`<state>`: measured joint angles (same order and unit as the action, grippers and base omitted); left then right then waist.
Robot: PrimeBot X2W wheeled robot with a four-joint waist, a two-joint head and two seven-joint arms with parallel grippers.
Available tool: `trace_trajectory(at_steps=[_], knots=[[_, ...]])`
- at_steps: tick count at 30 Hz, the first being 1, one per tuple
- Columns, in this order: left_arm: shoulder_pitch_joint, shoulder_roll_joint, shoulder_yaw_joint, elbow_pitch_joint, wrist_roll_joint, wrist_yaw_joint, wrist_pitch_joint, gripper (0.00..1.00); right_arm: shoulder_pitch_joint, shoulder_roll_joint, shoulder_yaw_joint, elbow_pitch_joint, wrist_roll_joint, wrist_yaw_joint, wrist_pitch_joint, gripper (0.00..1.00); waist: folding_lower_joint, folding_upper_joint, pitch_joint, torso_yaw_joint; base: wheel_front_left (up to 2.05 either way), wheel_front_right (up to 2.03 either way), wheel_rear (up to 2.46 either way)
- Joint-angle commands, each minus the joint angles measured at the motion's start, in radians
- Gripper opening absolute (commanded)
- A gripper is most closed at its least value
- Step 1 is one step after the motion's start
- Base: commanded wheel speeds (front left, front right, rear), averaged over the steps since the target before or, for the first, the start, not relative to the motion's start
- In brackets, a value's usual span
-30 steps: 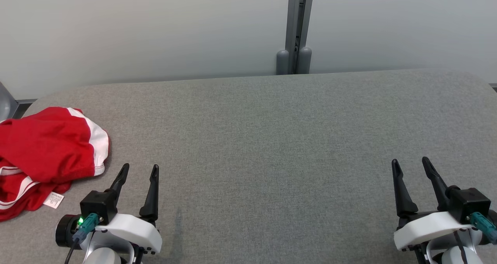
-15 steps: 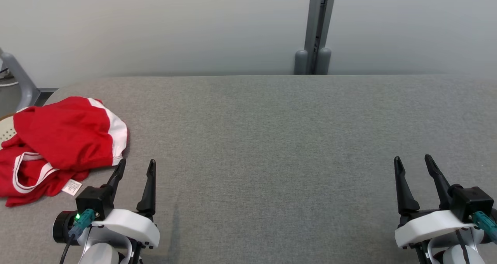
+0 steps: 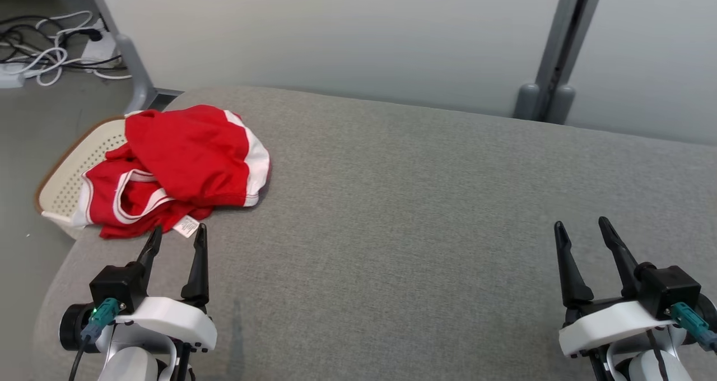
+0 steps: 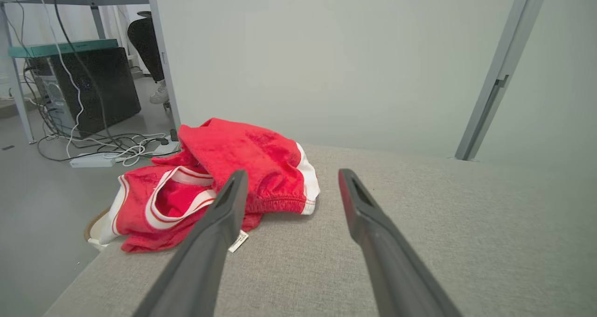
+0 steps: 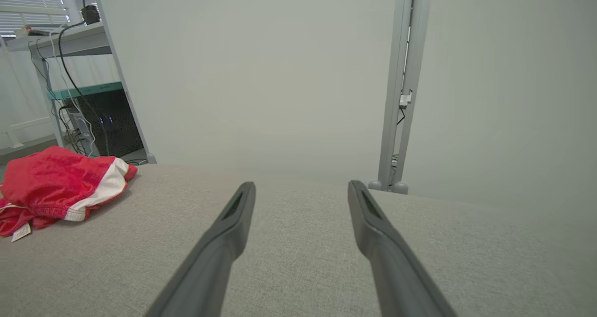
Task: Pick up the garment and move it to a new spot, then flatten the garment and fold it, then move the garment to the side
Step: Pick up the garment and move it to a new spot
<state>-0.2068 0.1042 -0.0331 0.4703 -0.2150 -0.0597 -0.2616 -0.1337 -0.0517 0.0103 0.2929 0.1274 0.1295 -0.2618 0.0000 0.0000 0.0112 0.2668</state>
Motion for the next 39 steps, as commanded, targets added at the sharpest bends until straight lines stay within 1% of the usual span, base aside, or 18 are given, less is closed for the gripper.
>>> trace_trajectory(at_steps=[1, 8, 14, 31, 35, 39], knots=[[0.005, 0.002, 0.004, -0.001, -0.002, 0.007, -0.005, 1.00, -0.001, -0.003, 0.004, -0.002, -0.001, 0.002, -0.005, 1.00, 0.0000, 0.0000, 0.001, 0.041, 0.00, 0.00, 0.00], [0.010, 0.005, 0.017, 0.006, -0.007, 0.008, -0.005, 1.00, -0.011, -0.003, 0.024, 0.004, -0.022, 0.002, -0.005, 1.00, 0.0000, 0.0000, 0.000, 0.095, 0.00, 0.00, 0.00], [0.012, 0.004, 0.022, 0.009, -0.002, 0.010, -0.005, 1.00, -0.012, -0.003, 0.023, 0.008, -0.036, 0.002, -0.005, 1.00, 0.0000, 0.0000, 0.000, 0.108, 0.00, 0.00, 0.00], [-0.022, -0.001, 0.032, 0.007, -0.001, 0.006, -0.005, 1.00, -0.016, -0.001, 0.021, 0.004, -0.033, 0.002, -0.005, 1.00, 0.0000, 0.0000, 0.013, 0.107, 0.00, 0.00, 0.00], [-0.044, -0.007, 0.043, -0.010, -0.015, 0.000, -0.005, 1.00, -0.030, -0.006, 0.025, -0.003, -0.043, 0.002, -0.002, 1.00, 0.0000, 0.0000, 0.043, 0.091, 0.00, 0.00, 0.00], [-0.092, -0.015, 0.060, -0.012, -0.035, -0.008, -0.005, 1.00, -0.059, -0.019, 0.032, -0.025, -0.052, 0.002, 0.015, 1.00, 0.0000, 0.0000, 0.106, 0.062, 0.00, 0.00, 0.00]])
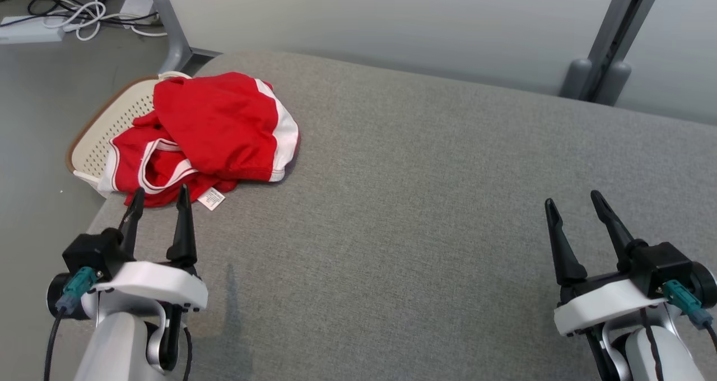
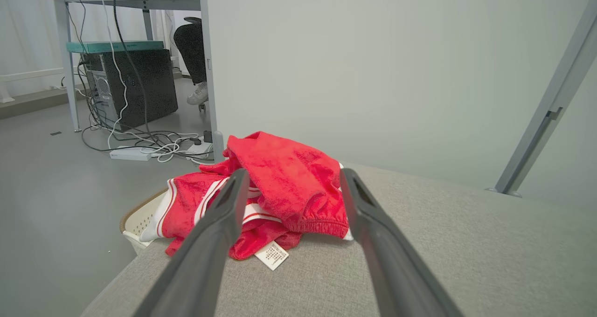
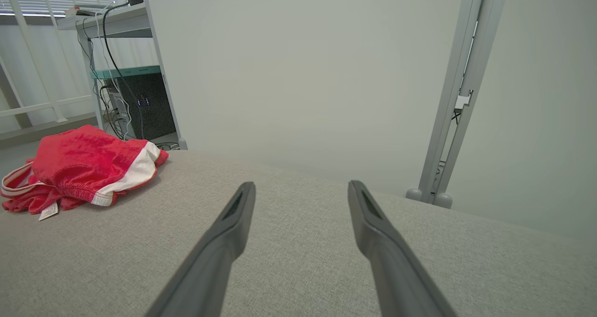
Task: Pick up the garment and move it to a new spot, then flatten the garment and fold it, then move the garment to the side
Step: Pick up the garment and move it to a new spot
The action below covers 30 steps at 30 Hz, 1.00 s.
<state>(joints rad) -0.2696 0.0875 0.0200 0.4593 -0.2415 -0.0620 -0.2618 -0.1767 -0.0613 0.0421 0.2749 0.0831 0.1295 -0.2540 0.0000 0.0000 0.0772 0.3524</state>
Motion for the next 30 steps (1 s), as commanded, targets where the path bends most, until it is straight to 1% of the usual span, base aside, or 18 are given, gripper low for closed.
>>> trace_trajectory(at_steps=[1, 7, 14, 19, 20, 22, 27, 28, 29, 30], knots=[[-0.046, -0.001, 0.010, 0.007, -0.013, -0.008, -0.004, 1.00, -0.024, -0.015, 0.001, -0.015, -0.009, 0.002, 0.010, 1.00, 0.0000, 0.0000, 0.058, -0.031, 0.00, 0.00, 0.00], [-0.177, 0.010, 0.041, 0.109, -0.047, -0.021, -0.003, 1.00, -0.071, -0.039, 0.016, -0.060, -0.011, 0.002, 0.038, 1.00, 0.0000, 0.0000, 0.174, -0.080, 0.00, 0.00, 0.00], [-0.356, 0.067, 0.064, 0.319, -0.093, -0.042, 0.012, 1.00, -0.125, -0.061, 0.031, -0.089, -0.004, 0.002, 0.049, 1.00, 0.0000, 0.0000, 0.286, -0.123, 0.00, 0.00, 0.00], [-0.458, 0.112, 0.056, 0.479, -0.113, -0.058, 0.022, 1.00, -0.155, -0.063, 0.040, -0.091, -0.002, 0.002, 0.046, 1.00, 0.0000, 0.0000, 0.338, -0.137, 0.00, 0.00, 0.00], [-0.474, 0.110, 0.056, 0.504, -0.118, -0.058, 0.023, 1.00, -0.158, -0.063, 0.041, -0.089, -0.001, 0.002, 0.044, 1.00, 0.0000, 0.0000, 0.344, -0.138, 0.00, 0.00, 0.00], [-0.503, 0.129, 0.056, 0.558, -0.122, -0.059, 0.031, 1.00, -0.165, -0.063, 0.042, -0.087, 0.000, 0.002, 0.044, 1.00, 0.0000, 0.0000, 0.356, -0.140, 0.00, 0.00, 0.00], [-0.548, 0.144, 0.047, 0.645, -0.128, -0.062, 0.042, 1.00, -0.173, -0.067, 0.042, -0.084, 0.000, 0.002, 0.042, 1.00, 0.0000, 0.0000, 0.369, -0.139, 0.00, 0.00, 0.00], [-0.557, 0.144, 0.043, 0.664, -0.127, -0.063, 0.046, 0.79, -0.174, -0.068, 0.042, -0.084, 0.000, 0.002, 0.042, 1.00, 0.0000, 0.0000, 0.370, -0.138, 0.00, 0.00, 0.00], [-0.566, 0.145, 0.038, 0.677, -0.125, -0.064, 0.048, 0.41, -0.175, -0.068, 0.041, -0.083, 0.000, 0.002, 0.042, 1.00, 0.0000, 0.0000, 0.371, -0.137, 0.00, 0.00, 0.00], [-0.573, 0.144, 0.034, 0.692, -0.126, -0.065, 0.053, 0.00, -0.175, -0.069, 0.040, -0.082, 0.000, 0.002, 0.041, 1.00, 0.0000, 0.0000, 0.371, -0.136, 0.00, 0.00, 0.00]])
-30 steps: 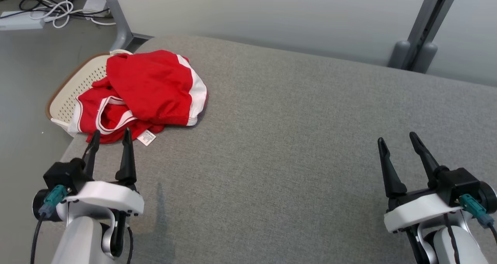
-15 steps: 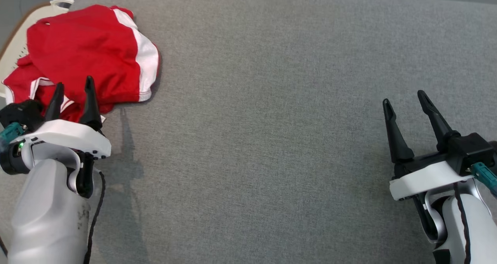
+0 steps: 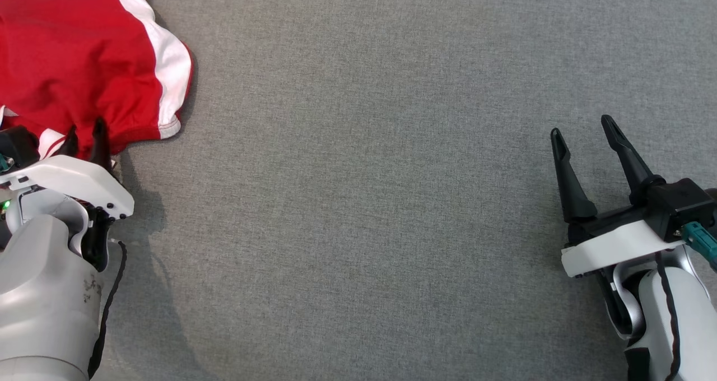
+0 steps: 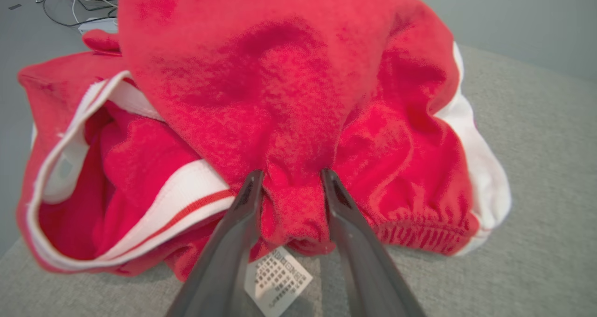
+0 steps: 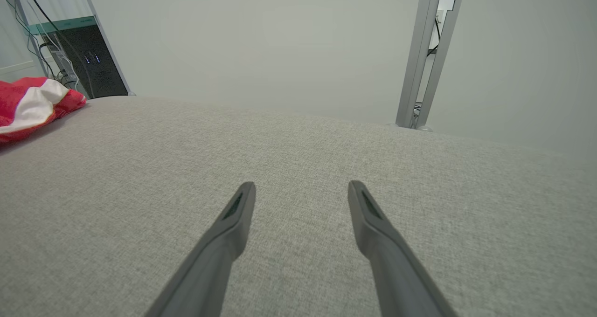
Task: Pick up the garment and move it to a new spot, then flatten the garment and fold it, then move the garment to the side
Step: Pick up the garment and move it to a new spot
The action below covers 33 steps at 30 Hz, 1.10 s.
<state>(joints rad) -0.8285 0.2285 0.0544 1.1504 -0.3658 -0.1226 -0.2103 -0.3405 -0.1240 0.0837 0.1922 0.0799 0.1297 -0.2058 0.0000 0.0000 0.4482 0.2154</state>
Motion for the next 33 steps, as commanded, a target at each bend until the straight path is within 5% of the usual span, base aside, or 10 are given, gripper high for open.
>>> trace_trajectory(at_steps=[1, 11, 22, 33], knots=[[-0.020, 0.006, -0.006, 0.015, -0.001, -0.004, 0.006, 0.00, -0.012, -0.006, -0.002, 0.002, 0.003, 0.002, -0.007, 1.00, 0.0000, 0.0000, -0.001, 0.003, 0.00, 0.00, 0.00], [-0.030, 0.022, -0.030, -0.037, 0.021, 0.001, -0.053, 0.00, 0.010, 0.002, -0.007, 0.019, 0.014, 0.002, -0.009, 1.00, 0.0000, 0.0000, -0.046, 0.017, 0.00, 0.00, 0.00], [0.251, -0.001, 0.052, -0.486, 0.080, 0.054, -0.056, 0.00, 0.068, 0.037, -0.020, 0.060, 0.033, 0.002, -0.037, 1.00, 0.0000, 0.0000, -0.193, -0.011, 0.00, 0.00, 0.00], [0.560, -0.089, -0.011, -0.767, 0.121, 0.079, -0.028, 0.00, 0.143, 0.062, -0.040, 0.075, 0.052, 0.002, -0.052, 1.00, 0.0000, 0.0000, -0.317, -0.062, 0.00, 0.00, 0.00]])
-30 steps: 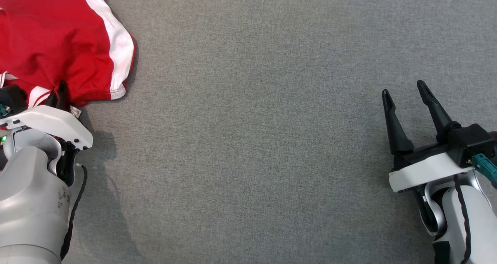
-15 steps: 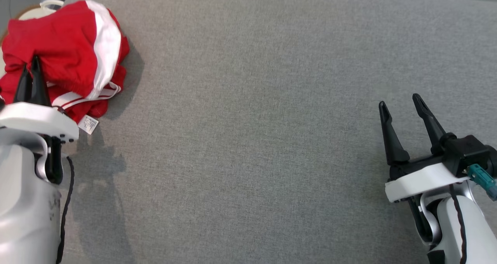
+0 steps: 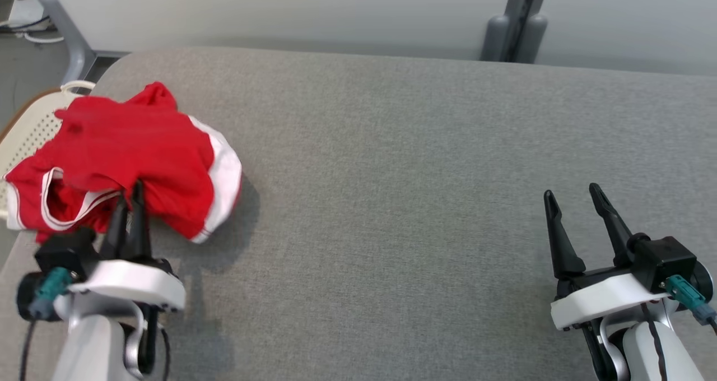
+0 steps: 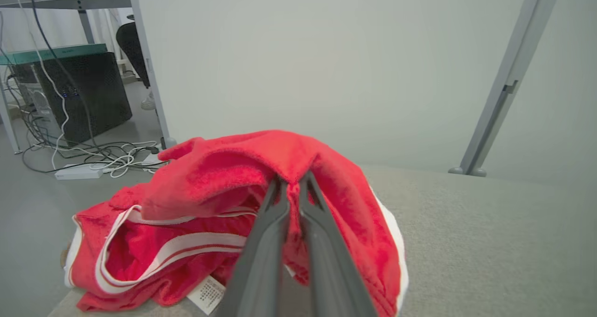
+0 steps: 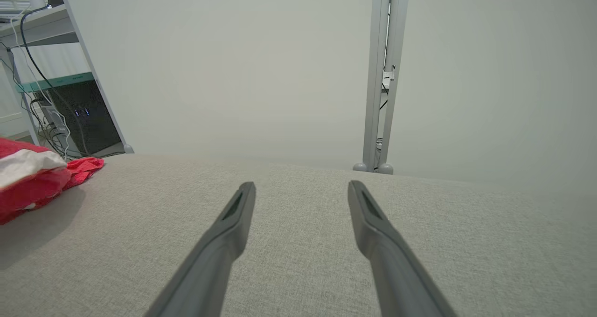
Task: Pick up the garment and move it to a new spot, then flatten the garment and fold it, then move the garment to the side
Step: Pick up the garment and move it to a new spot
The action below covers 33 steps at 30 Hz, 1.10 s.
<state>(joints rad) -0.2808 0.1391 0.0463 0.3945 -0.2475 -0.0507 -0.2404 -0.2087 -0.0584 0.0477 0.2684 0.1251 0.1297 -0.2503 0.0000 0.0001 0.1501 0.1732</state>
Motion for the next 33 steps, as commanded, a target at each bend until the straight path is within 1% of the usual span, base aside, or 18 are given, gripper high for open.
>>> trace_trajectory(at_steps=[1, 3, 4, 8, 12, 16, 20, 25, 30, 33], knots=[[0.033, -0.004, -0.010, -0.034, 0.006, 0.008, 0.013, 0.00, 0.016, -0.002, -0.005, -0.002, 0.009, 0.002, -0.008, 1.00, 0.0000, -0.0001, -0.025, -0.027, 0.00, 0.00, 0.00], [0.065, -0.020, -0.033, -0.084, 0.012, 0.009, 0.028, 0.00, 0.021, 0.001, -0.010, -0.004, 0.013, 0.002, -0.010, 1.00, 0.0000, -0.0001, -0.030, -0.040, 0.00, 0.00, 0.00], [0.065, -0.020, -0.033, -0.084, 0.012, 0.009, 0.028, 0.00, 0.021, 0.001, -0.010, -0.004, 0.013, 0.002, -0.010, 1.00, 0.0000, -0.0001, -0.030, -0.040, 0.00, 0.00, 0.00], [0.103, -0.042, -0.084, -0.172, 0.018, 0.006, 0.069, 0.00, 0.019, 0.004, -0.010, -0.011, 0.010, 0.002, -0.009, 1.00, 0.0000, -0.0001, -0.026, -0.082, 0.00, 0.00, 0.00], [0.104, -0.056, -0.148, -0.229, 0.020, -0.008, 0.105, 0.00, -0.002, 0.004, 0.000, -0.015, 0.016, 0.002, -0.011, 1.00, 0.0000, -0.0001, -0.007, -0.145, 0.00, 0.00, 0.00], [0.068, -0.070, -0.229, -0.255, 0.024, -0.025, 0.127, 0.00, -0.015, 0.005, -0.004, -0.019, 0.022, 0.002, -0.013, 1.00, 0.0000, -0.0001, 0.023, -0.213, 0.00, 0.00, 0.00], [0.021, -0.078, -0.301, -0.261, 0.011, -0.038, 0.142, 0.00, -0.038, 0.006, 0.007, -0.016, 0.045, 0.002, -0.015, 1.00, 0.0000, -0.0001, 0.063, -0.294, 0.00, 0.00, 0.00], [-0.065, -0.084, -0.386, -0.265, 0.008, -0.039, 0.149, 0.00, -0.065, 0.006, 0.017, -0.008, 0.075, 0.002, -0.016, 1.00, 0.0000, -0.0001, 0.107, -0.387, 0.00, 0.00, 0.00], [-0.123, -0.084, -0.453, -0.219, -0.006, -0.029, 0.166, 0.00, -0.073, 0.006, 0.022, -0.017, 0.104, 0.002, -0.016, 1.00, 0.0000, -0.0001, 0.151, -0.454, 0.00, 0.00, 0.00], [-0.135, -0.086, -0.487, -0.167, -0.031, -0.031, 0.183, 0.00, -0.071, 0.006, 0.024, -0.022, 0.119, 0.002, -0.016, 1.00, 0.0000, -0.0001, 0.172, -0.477, 0.00, 0.00, 0.00]])
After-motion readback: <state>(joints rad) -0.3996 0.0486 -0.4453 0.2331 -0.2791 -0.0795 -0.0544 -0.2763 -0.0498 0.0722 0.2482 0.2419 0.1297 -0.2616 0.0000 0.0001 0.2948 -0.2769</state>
